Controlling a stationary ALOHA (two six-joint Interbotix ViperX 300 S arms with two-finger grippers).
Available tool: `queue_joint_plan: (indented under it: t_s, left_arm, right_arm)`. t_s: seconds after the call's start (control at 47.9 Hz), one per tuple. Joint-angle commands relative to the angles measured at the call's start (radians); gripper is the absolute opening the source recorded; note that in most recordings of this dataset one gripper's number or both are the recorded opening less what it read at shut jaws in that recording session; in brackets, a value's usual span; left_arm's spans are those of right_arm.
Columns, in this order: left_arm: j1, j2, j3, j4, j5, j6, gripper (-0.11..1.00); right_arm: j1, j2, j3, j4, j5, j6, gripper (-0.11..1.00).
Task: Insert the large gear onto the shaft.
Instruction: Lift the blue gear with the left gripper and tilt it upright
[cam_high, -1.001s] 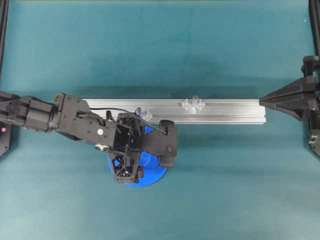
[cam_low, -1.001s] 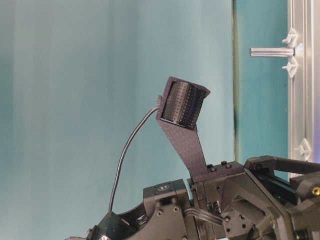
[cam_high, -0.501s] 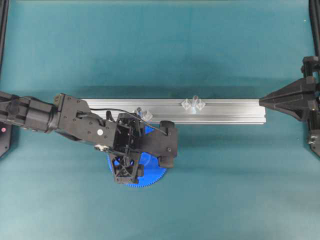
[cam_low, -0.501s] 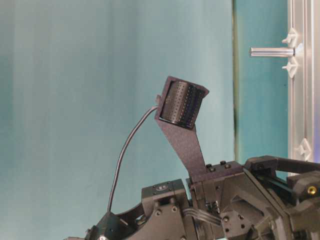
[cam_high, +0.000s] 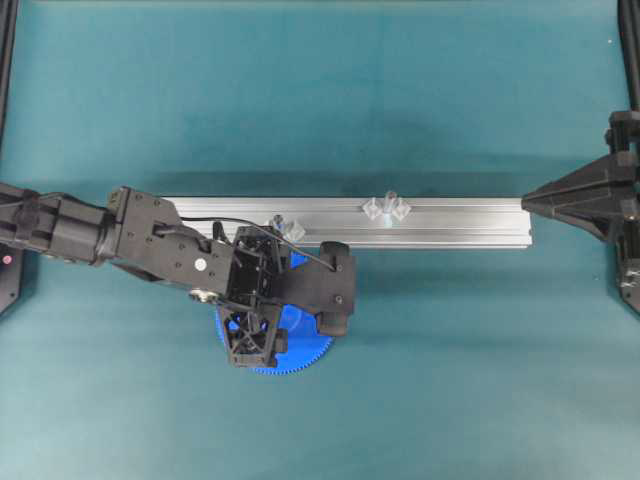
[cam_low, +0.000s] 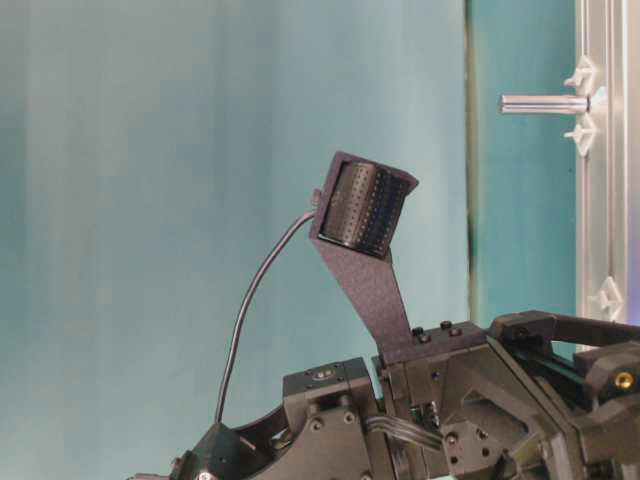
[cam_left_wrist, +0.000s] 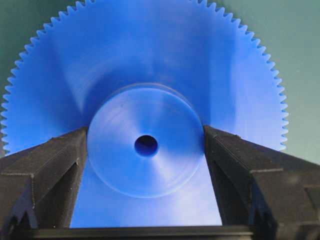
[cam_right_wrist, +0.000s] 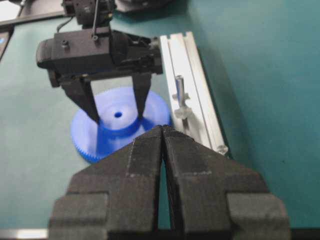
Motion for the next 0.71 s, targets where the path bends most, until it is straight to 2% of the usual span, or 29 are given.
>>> queue_joint_plan:
  t_s: [0.0, 0.25, 0.522, 0.689]
  left_arm:
    - [-0.002, -0.012, -0.014, 0.000, -0.006, 0.000, 0.77]
    - [-0.002, -0.029, -0.048, 0.000, 0.021, 0.000, 0.77]
    - [-0.002, -0.040, -0.143, 0.002, 0.196, 0.018, 0.77]
    - [-0.002, -0.040, -0.202, 0.000, 0.239, 0.041, 0.77]
  right_arm:
    - [-0.002, 0.006, -0.009, -0.002, -0.011, 0.008, 0.08]
    - [-0.002, 0.006, -0.006, -0.002, -0.006, 0.008, 0.08]
    - [-0.003, 0.006, 0.000, -0.002, -0.008, 0.008, 0.08]
    - [-0.012, 0.006, 0.003, -0.002, -0.012, 0.008, 0.08]
